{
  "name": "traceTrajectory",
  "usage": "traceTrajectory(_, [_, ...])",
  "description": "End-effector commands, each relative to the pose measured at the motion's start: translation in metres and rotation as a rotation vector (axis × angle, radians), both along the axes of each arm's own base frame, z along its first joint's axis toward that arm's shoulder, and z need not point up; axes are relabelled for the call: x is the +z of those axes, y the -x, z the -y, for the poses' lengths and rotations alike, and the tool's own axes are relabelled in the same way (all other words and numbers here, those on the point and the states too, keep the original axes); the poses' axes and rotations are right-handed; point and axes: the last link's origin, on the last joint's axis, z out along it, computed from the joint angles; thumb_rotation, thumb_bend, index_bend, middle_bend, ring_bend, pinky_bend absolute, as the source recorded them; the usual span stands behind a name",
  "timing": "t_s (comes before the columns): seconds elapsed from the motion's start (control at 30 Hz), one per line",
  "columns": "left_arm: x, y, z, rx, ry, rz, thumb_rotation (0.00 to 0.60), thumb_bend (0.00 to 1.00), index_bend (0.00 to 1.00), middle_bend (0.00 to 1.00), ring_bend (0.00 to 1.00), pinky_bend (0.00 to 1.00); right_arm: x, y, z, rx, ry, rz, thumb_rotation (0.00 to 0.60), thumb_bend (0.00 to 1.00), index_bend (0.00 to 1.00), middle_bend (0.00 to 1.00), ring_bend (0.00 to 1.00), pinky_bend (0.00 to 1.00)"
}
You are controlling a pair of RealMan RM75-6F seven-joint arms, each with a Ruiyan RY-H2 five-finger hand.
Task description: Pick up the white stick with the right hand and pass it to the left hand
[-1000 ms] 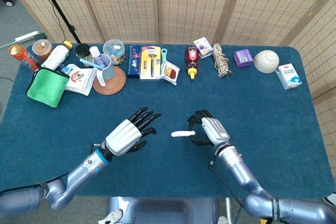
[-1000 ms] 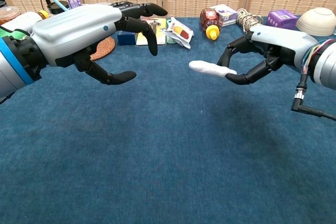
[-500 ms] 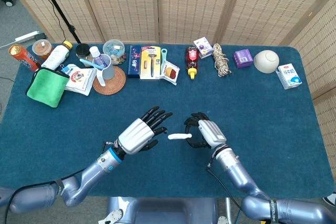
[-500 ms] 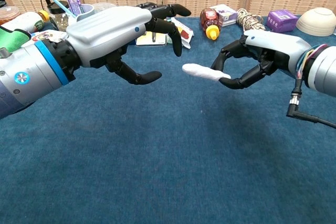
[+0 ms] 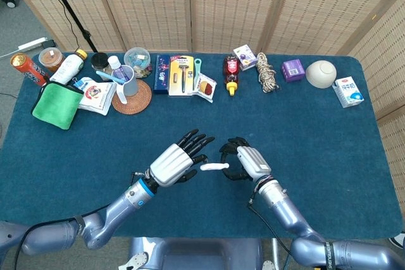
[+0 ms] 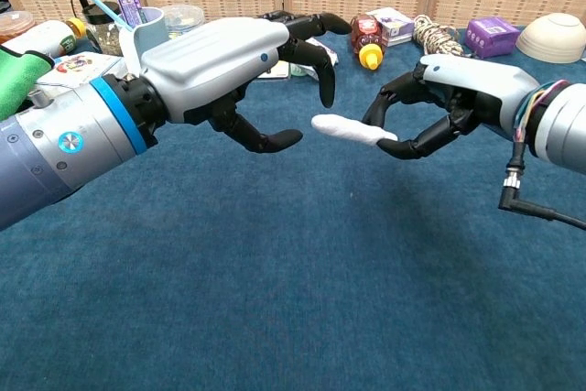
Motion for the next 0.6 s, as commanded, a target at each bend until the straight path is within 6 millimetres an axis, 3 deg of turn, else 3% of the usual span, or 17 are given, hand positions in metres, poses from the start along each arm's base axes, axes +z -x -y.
traceTrajectory(0.03, [-0.0038,-0.004,0.0009,-0.005,0.005,-0.002,0.6,0.32,0.42,0.07,0.07,0.01,-0.0001,-0.0013,-0.0007,0.004,-0.004,0.005,0.6,0.42,0.63,0.31,0.12,0.0])
traceTrajectory(0.6, [-0.0112,-0.0131,-0.0006,0.013,0.005,0.012,0.6,0.32,0.47,0.09,0.1,0.02,0.0002,-0.0016,-0.0022,0.011,-0.016,0.012,0.6,0.42,0.63,0.31,0.12,0.0])
